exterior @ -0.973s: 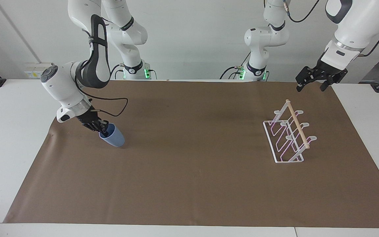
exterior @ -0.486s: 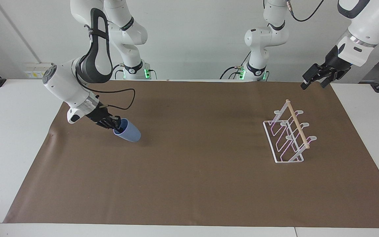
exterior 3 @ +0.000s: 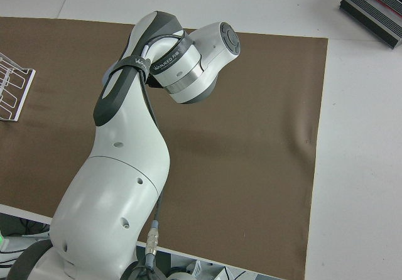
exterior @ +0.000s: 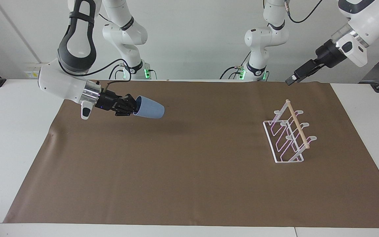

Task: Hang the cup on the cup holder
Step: 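Lift the cup with the right gripper while the left gripper rises, then carry the cup toward the left gripper while the left gripper approaches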

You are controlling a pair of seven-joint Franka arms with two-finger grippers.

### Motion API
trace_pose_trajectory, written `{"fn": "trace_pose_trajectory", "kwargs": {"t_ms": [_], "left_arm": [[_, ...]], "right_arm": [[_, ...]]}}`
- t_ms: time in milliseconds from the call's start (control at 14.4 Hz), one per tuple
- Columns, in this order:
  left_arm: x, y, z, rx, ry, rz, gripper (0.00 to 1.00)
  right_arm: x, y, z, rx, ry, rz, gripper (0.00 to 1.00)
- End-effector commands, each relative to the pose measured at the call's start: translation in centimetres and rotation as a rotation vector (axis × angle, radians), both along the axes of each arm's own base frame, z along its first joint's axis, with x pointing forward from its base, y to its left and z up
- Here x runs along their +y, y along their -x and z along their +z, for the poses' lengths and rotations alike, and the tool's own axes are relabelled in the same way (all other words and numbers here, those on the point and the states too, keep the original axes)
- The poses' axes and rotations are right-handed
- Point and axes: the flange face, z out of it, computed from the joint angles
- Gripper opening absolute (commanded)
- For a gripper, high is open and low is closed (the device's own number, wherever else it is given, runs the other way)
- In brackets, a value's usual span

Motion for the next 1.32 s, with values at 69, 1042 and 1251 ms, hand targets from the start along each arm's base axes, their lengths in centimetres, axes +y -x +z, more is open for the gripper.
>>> {"fn": "trace_pose_trajectory", "kwargs": {"t_ms": [69,1042,1251], "left_arm": [[-0.2,2.9,-3.1,0.131,0.239,0.236,1.0],[-11.1,2.4,-8.6,0.338,0.623,0.566,1.0],[-12.8,2.5,-8.9,0.339,0.612,0.591,1.0]], "right_arm": [[1.1,0.3,3.3,-0.061,-0.107,-0.007,0.0],[18.1,0.2,6.5,0.061,-0.084,-0.243,0.0],[21.2,1.0,6.8,0.07,-0.084,-0.286,0.0]]}}
